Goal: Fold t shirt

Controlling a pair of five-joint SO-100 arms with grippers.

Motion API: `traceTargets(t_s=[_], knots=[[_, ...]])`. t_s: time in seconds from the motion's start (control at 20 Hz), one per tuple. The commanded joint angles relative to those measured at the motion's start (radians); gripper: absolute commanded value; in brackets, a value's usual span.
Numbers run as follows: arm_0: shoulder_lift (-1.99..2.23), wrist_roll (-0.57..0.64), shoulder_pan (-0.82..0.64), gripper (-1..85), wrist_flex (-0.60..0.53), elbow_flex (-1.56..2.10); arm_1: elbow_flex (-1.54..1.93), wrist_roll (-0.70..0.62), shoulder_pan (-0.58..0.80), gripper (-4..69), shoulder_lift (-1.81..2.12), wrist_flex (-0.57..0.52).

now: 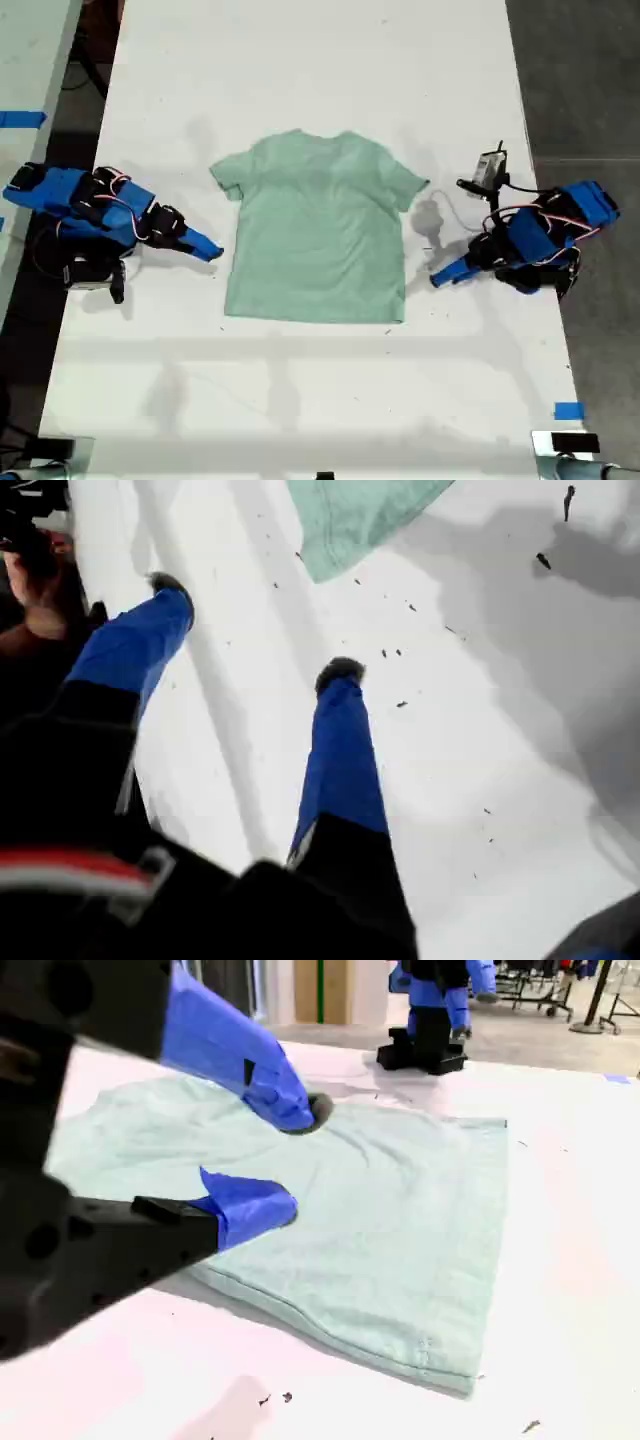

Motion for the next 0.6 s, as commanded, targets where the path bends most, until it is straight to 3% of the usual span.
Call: traceTargets(t_s=[0.0, 0.05, 0.2, 0.25, 0.3, 0.4, 0.45, 0.55], knots=[[0.005, 0.0, -0.012, 11.2, -0.008, 0.02, 0.408, -0.471, 0.035, 24.8, -0.029, -0.308], [0.005, 0.003, -0.014, 11.3, -0.008, 0.02, 0.379, -0.491, 0.075, 22.7, -0.061, -0.255], [0.006, -0.023, 0.005, 11.3, -0.006, 0.018, 0.387, -0.56, 0.298, 20.3, 0.006, -0.261], [0.006, -0.023, -0.031, 11.6, -0.006, 0.014, 0.387, -0.405, 0.351, 20.3, 0.006, -0.262], [0.006, -0.023, -0.072, 11.4, -0.031, 0.014, 0.387, -0.146, 0.383, 20.4, 0.006, -0.262], [0.006, -0.023, -0.092, 7.3, -0.044, 0.015, 0.387, -0.006, 0.414, 21.3, 0.006, -0.262], [0.006, -0.023, -0.112, -0.1, -0.029, 0.015, 0.387, -0.044, 0.416, 21.3, 0.006, -0.262], [0.006, -0.017, -0.118, -0.1, -0.008, 0.015, 0.387, -0.345, 0.419, 21.5, 0.006, -0.262]])
